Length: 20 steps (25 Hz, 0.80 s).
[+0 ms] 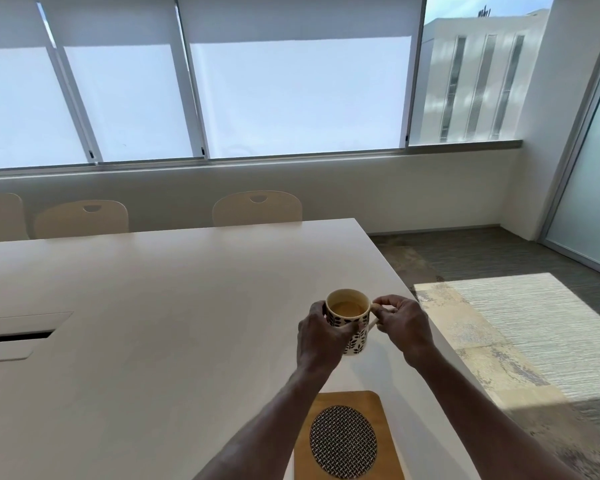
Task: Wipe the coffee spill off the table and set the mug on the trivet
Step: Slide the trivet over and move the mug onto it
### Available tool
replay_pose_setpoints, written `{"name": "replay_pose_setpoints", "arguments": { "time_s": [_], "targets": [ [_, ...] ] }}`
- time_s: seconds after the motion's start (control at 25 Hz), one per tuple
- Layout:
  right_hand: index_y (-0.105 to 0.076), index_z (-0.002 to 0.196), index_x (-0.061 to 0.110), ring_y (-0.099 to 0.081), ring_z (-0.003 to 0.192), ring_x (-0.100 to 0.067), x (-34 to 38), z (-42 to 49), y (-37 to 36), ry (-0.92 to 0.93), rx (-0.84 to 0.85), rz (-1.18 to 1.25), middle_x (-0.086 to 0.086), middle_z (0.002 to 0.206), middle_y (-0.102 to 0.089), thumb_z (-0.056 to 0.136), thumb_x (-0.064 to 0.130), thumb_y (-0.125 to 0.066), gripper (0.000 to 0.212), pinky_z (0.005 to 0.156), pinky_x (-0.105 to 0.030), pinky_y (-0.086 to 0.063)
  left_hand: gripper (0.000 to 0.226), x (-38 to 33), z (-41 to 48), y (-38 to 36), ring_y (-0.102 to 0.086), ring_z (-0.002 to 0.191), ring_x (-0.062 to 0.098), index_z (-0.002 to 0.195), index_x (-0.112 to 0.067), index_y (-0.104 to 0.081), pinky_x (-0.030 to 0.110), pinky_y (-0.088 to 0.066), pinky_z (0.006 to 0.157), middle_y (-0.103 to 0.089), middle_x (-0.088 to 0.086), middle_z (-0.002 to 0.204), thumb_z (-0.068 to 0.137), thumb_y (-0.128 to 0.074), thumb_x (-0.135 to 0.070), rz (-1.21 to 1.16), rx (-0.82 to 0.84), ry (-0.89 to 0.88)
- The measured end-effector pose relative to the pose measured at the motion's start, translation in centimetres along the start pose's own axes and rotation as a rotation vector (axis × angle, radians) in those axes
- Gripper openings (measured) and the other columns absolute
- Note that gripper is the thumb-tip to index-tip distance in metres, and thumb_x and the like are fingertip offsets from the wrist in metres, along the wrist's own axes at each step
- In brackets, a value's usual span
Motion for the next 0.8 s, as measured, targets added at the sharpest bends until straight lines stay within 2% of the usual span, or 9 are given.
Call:
{"name": "replay_pose_setpoints", "arguments": {
  "time_s": [0.36, 0.64, 0.8],
  "targets": [
    [-0.076, 0.093, 0.018, -0.073, 0.064, -0.017, 1.1, -5.9, 1.5, -0.004, 0.036, 0.026, -0.001, 0.077, -0.075, 0.083, 0.019, -0.076, 0.009, 0.068, -0.044, -0.063, 0.066, -0.6, -5.1, 2.8, -0.068, 0.096, 0.013, 0.116, -0.018, -0.061, 0.037, -0.059, 0.080, -0.071, -0.006, 0.102, 0.064, -0.084, -0.050, 0.003, 0.011, -0.017],
    [-0.076, 0.092, 0.017, -0.074, 0.067, -0.019, 0.1, -10.9, 2.0, -0.048, 0.066, 0.075, -0.006, 0.080, -0.075, 0.083, 0.018, -0.076, 0.010, 0.067, -0.042, -0.064, 0.067, 0.1, -9.6, 4.2, -0.066, 0.089, 0.000, 0.115, -0.022, -0.063, 0.022, -0.057, 0.072, -0.068, -0.014, 0.095, 0.060, -0.083, -0.053, 0.008, 0.038, -0.008],
    [-0.074, 0.080, 0.029, -0.073, 0.064, -0.022, -0.1, -13.0, 2.2, -0.063, 0.075, 0.094, -0.004, 0.071, -0.075, 0.082, 0.019, -0.077, 0.011, 0.066, -0.043, -0.063, 0.065, 0.6, -11.5, 4.5, -0.065, 0.089, -0.003, 0.112, -0.026, -0.064, 0.022, -0.056, 0.075, -0.070, -0.016, 0.093, 0.057, -0.082, -0.056, 0.003, 0.031, 0.018]
  ]
}}
Point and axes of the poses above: each hand's wrist, its own z-axis towards the middle knuckle, its own y-axis out of the back of the hand, x = y × z, the point moved 4 cm from there along z, towards the middle knuckle
